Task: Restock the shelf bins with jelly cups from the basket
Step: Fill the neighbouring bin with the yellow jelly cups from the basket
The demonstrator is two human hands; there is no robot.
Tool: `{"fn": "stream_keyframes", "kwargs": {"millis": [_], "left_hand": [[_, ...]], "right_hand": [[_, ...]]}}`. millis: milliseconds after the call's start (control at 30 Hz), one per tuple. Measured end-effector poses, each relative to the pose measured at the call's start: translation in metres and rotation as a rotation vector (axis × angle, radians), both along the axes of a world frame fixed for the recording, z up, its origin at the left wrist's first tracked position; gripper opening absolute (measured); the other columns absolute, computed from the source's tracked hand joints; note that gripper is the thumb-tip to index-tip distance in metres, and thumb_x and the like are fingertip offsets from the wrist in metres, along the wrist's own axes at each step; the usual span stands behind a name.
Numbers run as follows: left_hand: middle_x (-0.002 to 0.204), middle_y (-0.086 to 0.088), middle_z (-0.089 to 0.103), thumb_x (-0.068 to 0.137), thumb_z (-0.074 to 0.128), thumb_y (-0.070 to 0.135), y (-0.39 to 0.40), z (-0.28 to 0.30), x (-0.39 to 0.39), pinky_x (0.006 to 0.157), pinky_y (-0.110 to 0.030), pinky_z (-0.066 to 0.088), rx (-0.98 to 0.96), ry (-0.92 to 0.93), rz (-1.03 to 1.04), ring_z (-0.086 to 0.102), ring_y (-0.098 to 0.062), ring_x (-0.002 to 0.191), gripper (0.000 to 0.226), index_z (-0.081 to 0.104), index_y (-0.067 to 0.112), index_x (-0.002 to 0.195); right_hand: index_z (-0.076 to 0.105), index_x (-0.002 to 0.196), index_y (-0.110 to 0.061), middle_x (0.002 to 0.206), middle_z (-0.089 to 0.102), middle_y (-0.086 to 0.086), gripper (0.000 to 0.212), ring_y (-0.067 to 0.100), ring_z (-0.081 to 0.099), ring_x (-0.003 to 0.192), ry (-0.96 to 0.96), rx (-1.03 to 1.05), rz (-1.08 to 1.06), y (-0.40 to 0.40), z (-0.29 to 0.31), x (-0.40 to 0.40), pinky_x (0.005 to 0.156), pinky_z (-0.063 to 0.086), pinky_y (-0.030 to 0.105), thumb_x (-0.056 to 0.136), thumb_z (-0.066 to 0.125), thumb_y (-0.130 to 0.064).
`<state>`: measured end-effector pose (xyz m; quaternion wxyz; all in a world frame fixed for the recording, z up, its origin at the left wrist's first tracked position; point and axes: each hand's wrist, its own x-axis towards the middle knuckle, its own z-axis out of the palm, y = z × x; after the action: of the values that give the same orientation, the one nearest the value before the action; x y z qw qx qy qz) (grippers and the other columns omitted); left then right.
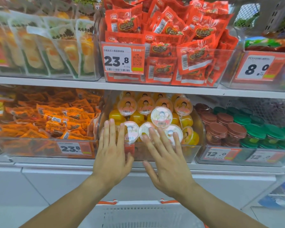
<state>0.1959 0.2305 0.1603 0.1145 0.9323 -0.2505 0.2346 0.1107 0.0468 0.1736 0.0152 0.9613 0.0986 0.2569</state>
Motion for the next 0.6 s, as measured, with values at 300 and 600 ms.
{"fn": "stream_keyframes", "kwargs": {"millis": [300, 600], "left_hand": [[0.164, -0.021, -0.002, 0.074, 0.058, 0.038, -0.032, -0.01, -0.033, 0.119, -0.054, 0.016, 0.126, 0.009, -0.072, -0.003, -0.037, 0.152, 0.104, 0.007, -0.002, 0.156], [0.163, -0.024, 0.002, 0.072, 0.061, 0.032, -0.037, -0.005, -0.038, 0.118, -0.058, 0.023, 0.144, 0.001, -0.058, 0.001, -0.039, 0.152, 0.104, 0.011, -0.003, 0.155]], "right_hand": [[0.018, 0.158, -0.017, 0.167, 0.006, 0.001, 0.062, 0.022, 0.002, 0.154, 0.028, 0.109, -0.027, -0.083, 0.0, -0.008, 0.121, 0.02, 0.053, 0.103, 0.037, -0.038], [0.018, 0.159, -0.02, 0.167, 0.007, 0.0, 0.063, 0.023, 0.001, 0.154, 0.064, -0.037, -0.121, -0.088, -0.005, -0.009, 0.122, 0.01, 0.056, 0.103, 0.033, -0.044]]}}
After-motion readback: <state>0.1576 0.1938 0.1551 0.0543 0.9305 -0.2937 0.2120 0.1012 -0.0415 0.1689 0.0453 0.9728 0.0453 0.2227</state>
